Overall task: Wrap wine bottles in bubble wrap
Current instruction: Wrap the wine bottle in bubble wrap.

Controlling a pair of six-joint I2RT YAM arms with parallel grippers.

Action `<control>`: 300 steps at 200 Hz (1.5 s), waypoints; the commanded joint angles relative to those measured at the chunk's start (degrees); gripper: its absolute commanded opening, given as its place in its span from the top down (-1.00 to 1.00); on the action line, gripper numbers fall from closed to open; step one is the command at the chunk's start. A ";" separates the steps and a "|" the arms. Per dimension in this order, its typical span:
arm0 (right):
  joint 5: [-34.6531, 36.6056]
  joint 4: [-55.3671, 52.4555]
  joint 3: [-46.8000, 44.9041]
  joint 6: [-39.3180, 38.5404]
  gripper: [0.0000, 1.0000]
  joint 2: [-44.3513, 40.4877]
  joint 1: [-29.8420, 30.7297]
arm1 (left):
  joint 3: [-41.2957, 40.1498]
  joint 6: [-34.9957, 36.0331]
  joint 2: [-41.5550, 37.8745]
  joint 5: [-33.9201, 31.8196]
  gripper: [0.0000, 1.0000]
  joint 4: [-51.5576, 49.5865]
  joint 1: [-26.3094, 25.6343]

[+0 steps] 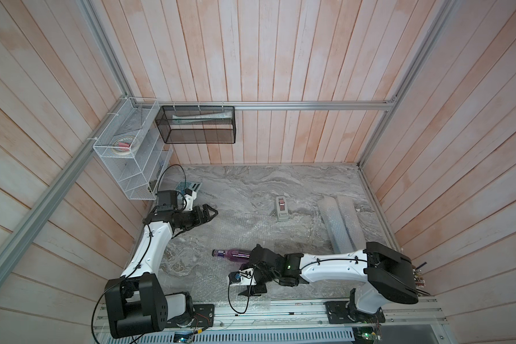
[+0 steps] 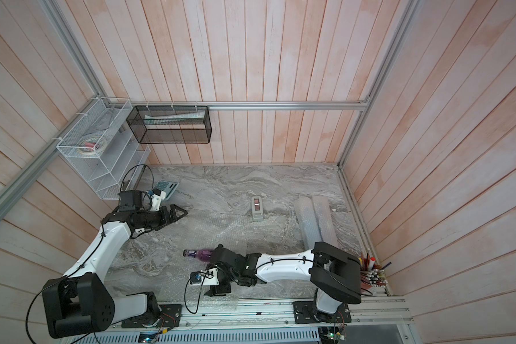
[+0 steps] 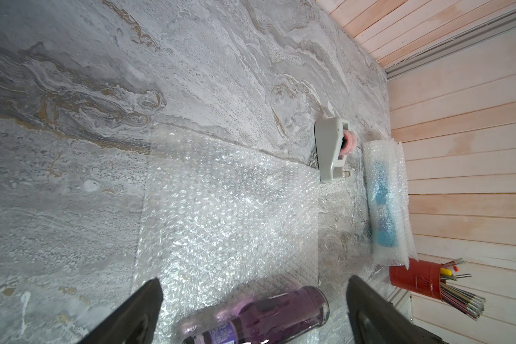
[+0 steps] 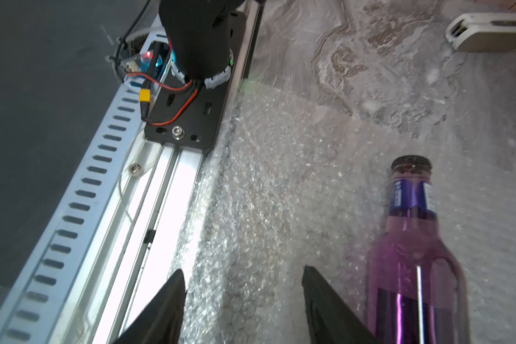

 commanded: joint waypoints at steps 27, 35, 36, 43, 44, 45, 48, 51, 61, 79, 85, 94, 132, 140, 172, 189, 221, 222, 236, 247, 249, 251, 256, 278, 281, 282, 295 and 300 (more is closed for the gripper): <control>-1.03 0.10 1.34 -5.36 -0.30 5.17 0.89 | -1.65 -1.98 -0.37 2.81 -0.96 -0.38 0.28; -0.29 0.42 1.79 -4.84 -0.30 6.30 0.95 | -2.62 -2.51 -0.73 3.25 -0.96 0.12 0.21; -0.22 0.42 1.86 -4.83 -0.30 6.48 0.97 | -2.75 -2.58 -0.74 3.33 -0.96 0.17 0.21; -0.08 0.25 2.46 -4.94 -0.30 7.55 0.98 | -3.46 -3.03 -0.95 3.65 -0.96 0.52 0.14; -0.07 0.20 2.54 -4.97 -0.30 7.72 0.98 | -3.53 -3.07 -0.99 3.70 -0.96 0.59 0.13; -0.07 0.18 2.59 -4.98 -0.30 7.89 0.98 | -3.61 -3.08 -1.01 3.77 -0.96 0.62 0.12; 0.01 0.22 2.80 -4.99 -0.30 8.26 1.05 | -3.83 -3.30 -1.09 3.83 -0.96 0.76 0.12; 0.16 0.29 2.97 -4.99 -0.30 8.58 1.06 | -3.93 -3.29 -1.17 3.84 -0.96 0.75 0.07; 0.50 0.82 3.21 -5.02 -0.29 9.39 1.07 | -4.14 -3.41 -1.35 3.84 -0.96 0.90 0.03; 0.17 0.95 3.79 -5.23 -0.29 10.70 1.02 | -3.81 -3.34 -1.34 3.93 -0.96 0.58 -0.05; 0.11 0.73 3.90 -5.30 -0.29 11.32 1.06 | -3.60 -3.28 -1.38 3.93 -0.96 0.38 -0.14; 0.56 0.25 4.03 -5.55 -0.28 12.24 1.04 | -3.44 -3.19 -1.51 3.92 -0.96 0.24 -0.08; 4.46 -2.92 4.42 -6.66 0.00 15.38 0.99 | -2.88 -2.72 -0.61 4.32 -0.96 -0.14 -0.22; 4.76 -2.85 4.20 -6.62 0.18 14.89 0.85 | -2.90 -2.75 -0.50 4.45 -0.96 -0.14 -0.28; 3.79 -2.67 5.56 -4.97 0.65 12.24 -0.37 | -2.60 -2.66 -0.13 4.41 -0.96 -0.37 -0.83; 1.66 -0.75 6.10 -1.96 0.73 10.25 -2.05 | -1.57 -2.31 -0.11 4.13 -0.96 -1.71 -1.22; -3.11 1.56 6.52 2.91 0.75 6.62 -6.16 | 1.73 -2.19 -1.15 3.47 -0.96 -5.14 -2.65; -3.30 1.56 6.51 2.92 0.75 6.59 -6.33 | 1.92 -2.20 -1.18 3.44 -0.96 -5.28 -2.72; -6.25 1.51 6.47 3.80 0.75 5.65 -8.10 | 3.51 -2.28 -1.51 2.25 -0.96 -7.00 -3.56; -9.06 1.31 6.51 4.62 0.75 5.50 -9.68 | 4.71 -2.37 -1.47 1.09 -0.96 -8.30 -4.26; -9.54 1.24 6.59 4.77 0.75 5.58 -9.99 | 4.94 -2.43 -1.47 0.87 -0.96 -8.46 -4.45; -10.02 1.17 6.58 4.94 0.75 5.53 -10.33 | 5.22 -2.47 -1.47 0.64 -0.96 -8.72 -4.56; -11.04 1.12 6.67 5.42 0.75 5.56 -10.99 | 5.72 -2.51 -1.47 0.20 -0.96 -9.30 -4.96; -14.26 0.92 7.27 6.47 0.79 6.30 -13.50 | 7.34 -3.43 -2.05 -0.52 -0.96 -10.44 -6.91; -14.30 0.70 7.41 6.32 0.80 6.46 -13.59 | 7.50 -3.70 -2.08 -0.61 -0.96 -10.61 -7.07; -14.39 0.69 7.52 6.29 0.81 6.47 -13.60 | 7.57 -3.75 -2.08 -0.63 -0.96 -10.60 -7.17; -15.54 0.69 7.99 7.12 0.81 6.76 -14.77 | 8.42 -4.24 -2.41 -1.12 -0.96 -11.58 -7.72; -16.65 1.36 7.96 8.21 0.81 6.75 -15.55 | 9.01 -4.38 -2.38 -1.21 -0.96 -12.12 -8.00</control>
